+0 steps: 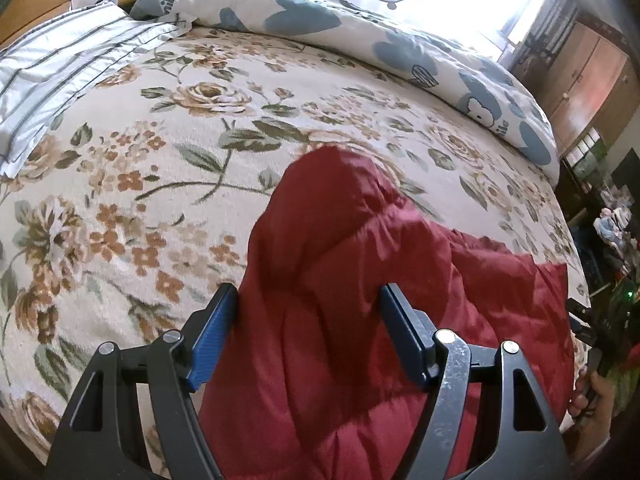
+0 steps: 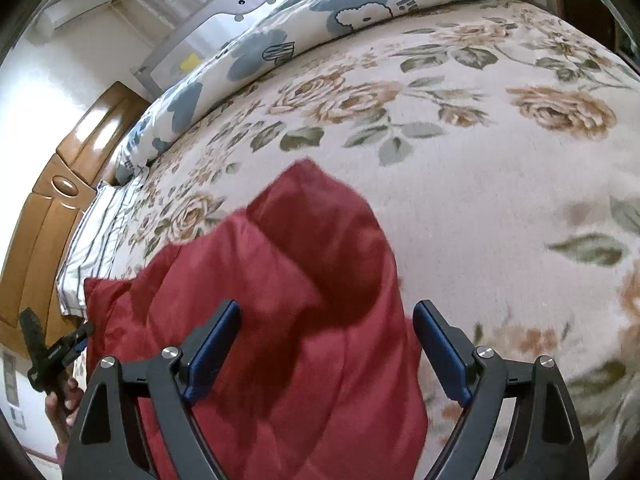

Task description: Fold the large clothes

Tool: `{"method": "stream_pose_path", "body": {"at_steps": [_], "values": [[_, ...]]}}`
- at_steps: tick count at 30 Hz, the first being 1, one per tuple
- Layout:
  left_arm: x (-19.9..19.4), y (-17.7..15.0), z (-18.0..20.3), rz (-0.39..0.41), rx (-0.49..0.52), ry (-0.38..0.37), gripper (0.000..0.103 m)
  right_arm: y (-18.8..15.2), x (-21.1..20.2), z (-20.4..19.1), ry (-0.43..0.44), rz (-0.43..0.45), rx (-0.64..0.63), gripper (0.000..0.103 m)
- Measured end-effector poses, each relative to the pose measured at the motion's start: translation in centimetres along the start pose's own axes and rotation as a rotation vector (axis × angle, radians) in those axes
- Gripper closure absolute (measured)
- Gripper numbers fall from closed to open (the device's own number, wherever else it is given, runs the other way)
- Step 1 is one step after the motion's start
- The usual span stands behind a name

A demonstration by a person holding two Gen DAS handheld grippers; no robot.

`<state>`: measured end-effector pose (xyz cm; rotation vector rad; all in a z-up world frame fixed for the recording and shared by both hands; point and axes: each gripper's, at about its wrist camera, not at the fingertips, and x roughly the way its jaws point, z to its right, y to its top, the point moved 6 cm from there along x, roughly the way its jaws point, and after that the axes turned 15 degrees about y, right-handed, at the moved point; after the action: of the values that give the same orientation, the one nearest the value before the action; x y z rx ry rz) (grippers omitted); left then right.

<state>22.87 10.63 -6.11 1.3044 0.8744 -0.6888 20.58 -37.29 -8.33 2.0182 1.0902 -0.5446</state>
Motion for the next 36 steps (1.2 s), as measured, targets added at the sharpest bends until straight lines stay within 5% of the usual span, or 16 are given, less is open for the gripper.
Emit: {"method": "stream_pose_path", "body": {"at_steps": [3, 5, 6, 8, 10, 15, 25, 36], "values": [[0.8, 0.9, 0.6, 0.0, 0.004, 0.005, 0.033, 1.3, 1.4, 0.2, 0.008, -0.017, 0.018, 0.014], [1.4, 1.3, 1.1, -0.015, 0.017, 0.013, 0.054, 1.8, 2.1, 0.3, 0.02, -0.03, 0.023, 0.017], [1.8, 1.3, 1.3, -0.027, 0.03, 0.019, 0.073, 1.9, 2.3, 0.0, 0.024, -0.032, 0.008, 0.036], [1.8, 1.4, 1.7, -0.025, 0.046, 0.013, 0.084, 2.0, 2.2, -0.4, 0.007, -0.027, -0.017, 0.066], [1.1, 1.8, 2.2, 0.011, 0.066, 0.016, 0.089, 2.1, 1.3, -1.2, 0.003, 0.016, -0.043, 0.076], [1.0, 2.9, 2.5, 0.029, 0.039, 0.016, 0.09, 2.9, -1.0, -1.8, -0.012, 0.149, -0.057, 0.081], [7.4, 2.3, 3.4, -0.08, 0.043, 0.081, 0.088, 2.3, 2.8, 2.0, -0.146, 0.123, -0.002, 0.082], [4.7, 1.8, 2.9, -0.061, 0.019, 0.073, 0.083, 1.9, 3.8, 2.3, -0.208, 0.1, -0.017, 0.082]]}}
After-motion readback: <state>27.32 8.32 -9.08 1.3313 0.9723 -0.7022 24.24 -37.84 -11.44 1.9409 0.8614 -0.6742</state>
